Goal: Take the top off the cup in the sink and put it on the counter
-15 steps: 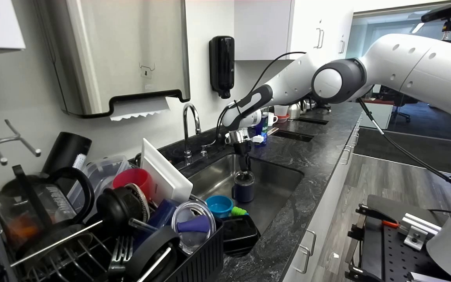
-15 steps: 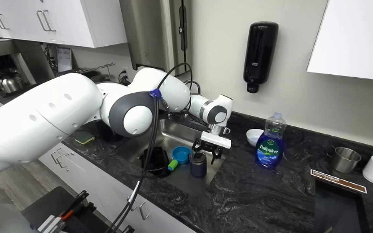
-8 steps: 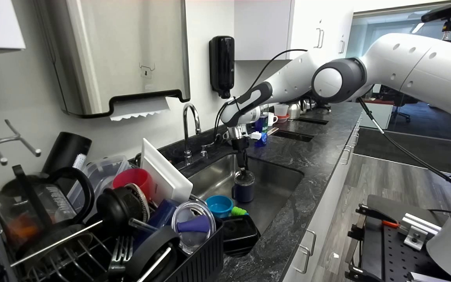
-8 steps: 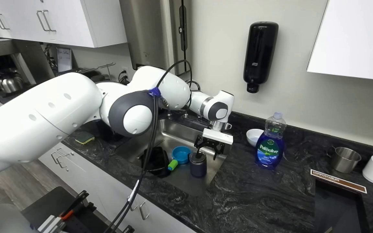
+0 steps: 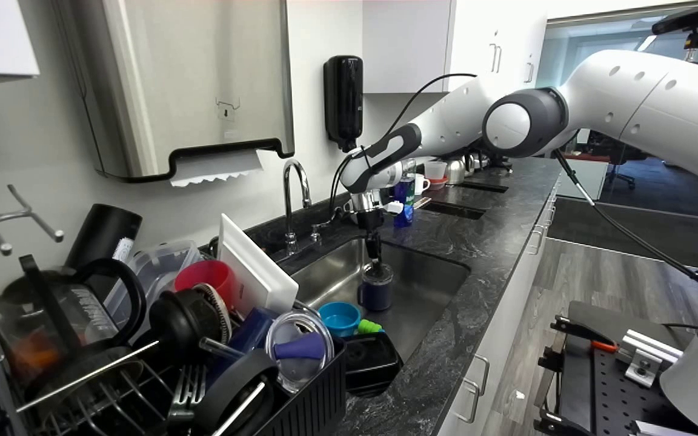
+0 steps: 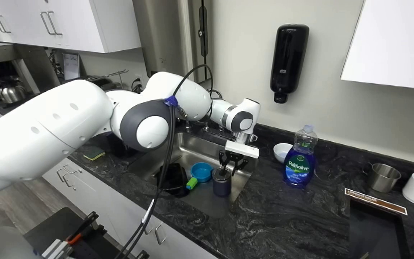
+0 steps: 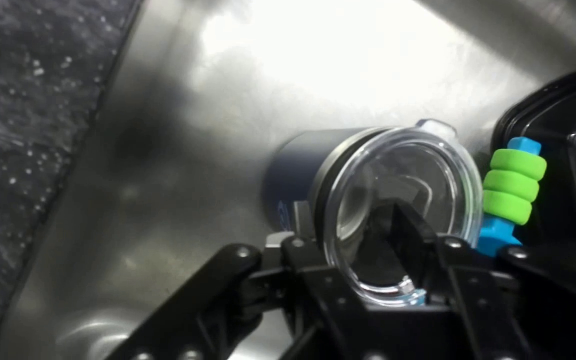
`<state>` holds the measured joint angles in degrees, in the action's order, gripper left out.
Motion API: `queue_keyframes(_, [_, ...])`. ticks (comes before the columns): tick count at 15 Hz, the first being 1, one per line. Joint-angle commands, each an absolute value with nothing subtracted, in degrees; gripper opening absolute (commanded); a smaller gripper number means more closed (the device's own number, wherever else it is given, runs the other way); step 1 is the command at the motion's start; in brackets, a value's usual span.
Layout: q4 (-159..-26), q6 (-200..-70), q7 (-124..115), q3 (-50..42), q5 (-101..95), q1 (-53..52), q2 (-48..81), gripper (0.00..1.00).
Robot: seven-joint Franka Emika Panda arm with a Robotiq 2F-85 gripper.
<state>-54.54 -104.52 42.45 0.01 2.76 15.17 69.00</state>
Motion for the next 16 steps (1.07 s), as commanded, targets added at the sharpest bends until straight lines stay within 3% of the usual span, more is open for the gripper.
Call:
queue_keyframes(1, [-55.11,-105.33,43.50,0.43,2.88,15.39,68.76,0.15])
queue_keyframes(4, [-55.16,-105.04,43.33,0.33,2.76,15.28,68.83,0.00])
queue_keyframes(16, [-59.44,-104.86,42.68,-0.07,2.30,14.83,64.60,0.03])
